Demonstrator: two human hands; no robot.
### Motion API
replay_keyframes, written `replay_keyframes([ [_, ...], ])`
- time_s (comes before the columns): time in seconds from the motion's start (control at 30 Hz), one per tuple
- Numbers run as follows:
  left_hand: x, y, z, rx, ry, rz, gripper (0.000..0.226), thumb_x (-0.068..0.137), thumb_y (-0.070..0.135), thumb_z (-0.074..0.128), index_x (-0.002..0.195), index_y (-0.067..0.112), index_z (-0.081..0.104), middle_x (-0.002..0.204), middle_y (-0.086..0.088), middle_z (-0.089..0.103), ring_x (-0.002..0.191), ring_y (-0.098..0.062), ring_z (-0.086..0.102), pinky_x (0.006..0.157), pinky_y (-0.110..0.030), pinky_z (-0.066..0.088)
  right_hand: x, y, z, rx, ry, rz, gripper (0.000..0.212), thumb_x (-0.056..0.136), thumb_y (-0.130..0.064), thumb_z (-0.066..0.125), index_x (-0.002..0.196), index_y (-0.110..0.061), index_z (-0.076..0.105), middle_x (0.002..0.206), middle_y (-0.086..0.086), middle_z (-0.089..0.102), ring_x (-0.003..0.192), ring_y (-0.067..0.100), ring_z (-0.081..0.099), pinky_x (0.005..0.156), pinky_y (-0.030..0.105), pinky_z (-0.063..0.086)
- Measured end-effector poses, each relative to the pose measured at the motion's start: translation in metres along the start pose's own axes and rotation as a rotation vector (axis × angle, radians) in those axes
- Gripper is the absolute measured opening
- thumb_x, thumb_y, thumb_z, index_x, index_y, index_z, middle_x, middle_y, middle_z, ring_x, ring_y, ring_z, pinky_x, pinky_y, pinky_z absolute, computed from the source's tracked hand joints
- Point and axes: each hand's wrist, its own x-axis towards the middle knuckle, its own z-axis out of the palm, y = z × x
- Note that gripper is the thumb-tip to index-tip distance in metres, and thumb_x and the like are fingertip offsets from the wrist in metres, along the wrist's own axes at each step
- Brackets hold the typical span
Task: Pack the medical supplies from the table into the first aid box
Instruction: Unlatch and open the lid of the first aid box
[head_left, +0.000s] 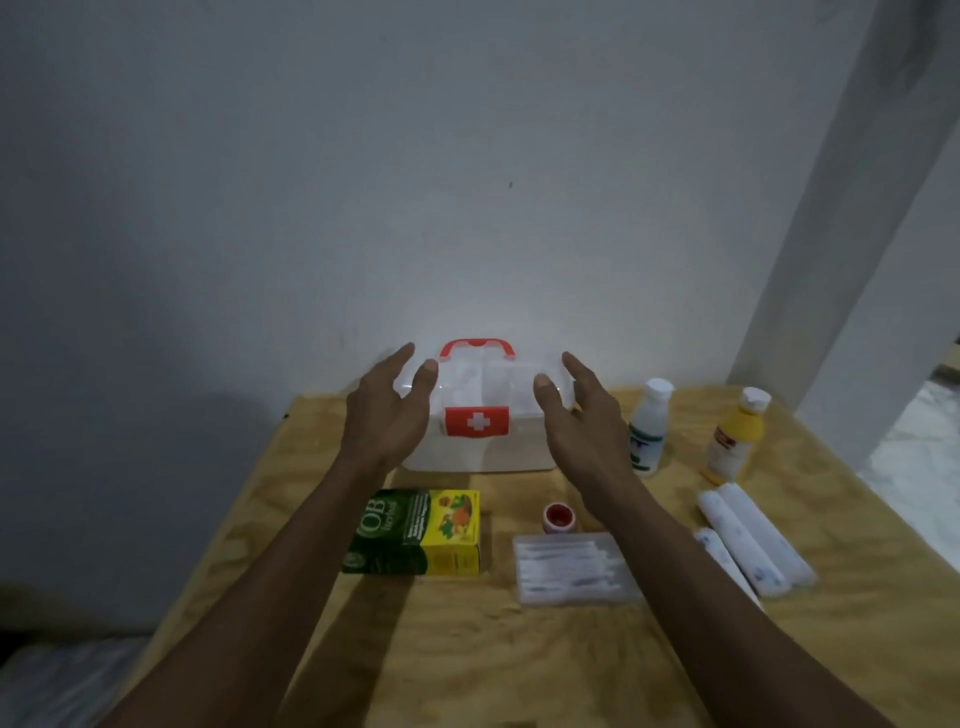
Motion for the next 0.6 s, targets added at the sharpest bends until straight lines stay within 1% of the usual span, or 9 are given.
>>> replay_keyframes([
  [0.07,-0.005,0.001,0.003,-0.011,-0.002,0.002,0.052,0.095,0.05,0.05,0.143,0.03,0.044,0.153,-0.001,0.04,0.138,-0.024,0.04,0.11,-0.045,0.039,-0.005,0.001,-0.005,0.019,0.013,-0.003,0.054,0.095,-0.045,0.053,0.145,-0.032,0.038,0.148,-0.005,0.044,0.13,0.015,0.045,0.099,0.029,0.04],
  [0.13,-0.011,0.002,0.006,-0.012,-0.014,0.019,0.053,0.095,0.051,0.05,0.144,0.031,0.044,0.153,0.0,0.04,0.139,-0.022,0.039,0.112,-0.041,0.037,-0.009,0.003,-0.011,0.03,0.032,-0.007,0.053,0.096,-0.042,0.053,0.145,-0.031,0.038,0.147,-0.006,0.045,0.125,0.008,0.045,0.097,0.025,0.039],
  [0.23,-0.018,0.004,0.009,0.0,-0.023,0.031,0.055,0.094,0.052,0.05,0.145,0.031,0.043,0.154,0.0,0.039,0.141,-0.021,0.036,0.114,-0.041,0.034,-0.016,0.003,-0.018,0.029,0.047,-0.004,0.053,0.096,-0.041,0.053,0.145,-0.031,0.039,0.146,-0.006,0.047,0.115,0.0,0.041,0.094,0.022,0.039],
  [0.3,-0.02,0.006,0.01,0.002,-0.023,0.028,0.055,0.095,0.051,0.05,0.145,0.03,0.043,0.154,0.0,0.039,0.141,-0.021,0.036,0.114,-0.043,0.035,-0.018,0.004,-0.019,0.01,0.046,0.006,0.054,0.095,-0.044,0.053,0.145,-0.032,0.038,0.145,-0.006,0.047,0.117,0.002,0.044,0.096,0.025,0.041],
  [0.4,-0.02,0.01,0.009,0.01,-0.027,0.013,0.054,0.095,0.048,0.051,0.144,0.028,0.043,0.154,0.0,0.039,0.14,-0.022,0.037,0.113,-0.045,0.036,-0.025,0.0,-0.014,-0.006,0.126,0.053,0.059,0.092,-0.047,0.056,0.145,-0.03,0.037,0.145,-0.003,0.047,0.127,0.015,0.048,0.103,0.039,0.045],
  [0.43,-0.019,0.012,0.009,0.021,-0.023,0.007,0.054,0.095,0.048,0.052,0.144,0.028,0.043,0.154,0.0,0.039,0.14,-0.023,0.037,0.114,-0.045,0.035,-0.031,-0.003,-0.011,-0.019,0.194,0.053,0.06,0.09,-0.047,0.058,0.144,-0.028,0.038,0.145,0.0,0.045,0.127,0.019,0.048,0.102,0.04,0.046],
  [0.5,-0.017,0.016,0.009,0.051,-0.01,0.0,0.055,0.094,0.049,0.052,0.144,0.028,0.042,0.155,-0.001,0.037,0.141,-0.024,0.035,0.114,-0.044,0.033,-0.046,-0.011,-0.001,-0.004,0.323,0.051,0.058,0.087,-0.044,0.064,0.137,-0.026,0.041,0.14,0.002,0.04,0.121,0.019,0.048,0.095,0.035,0.048],
  [0.53,-0.015,0.018,0.009,0.058,-0.007,0.003,0.056,0.094,0.05,0.052,0.145,0.028,0.041,0.156,-0.002,0.035,0.142,-0.024,0.034,0.113,-0.045,0.032,-0.053,-0.014,0.006,0.025,0.357,0.067,0.055,0.086,-0.043,0.066,0.133,-0.027,0.042,0.137,0.002,0.038,0.119,0.019,0.048,0.094,0.035,0.049],
  [0.6,-0.012,0.02,0.011,0.066,-0.015,0.001,0.059,0.093,0.053,0.052,0.145,0.03,0.04,0.157,-0.003,0.033,0.143,-0.025,0.031,0.113,-0.046,0.03,-0.061,-0.018,0.021,0.096,0.376,0.129,0.053,0.084,-0.041,0.069,0.126,-0.031,0.039,0.133,0.003,0.036,0.119,0.022,0.048,0.095,0.041,0.05],
])
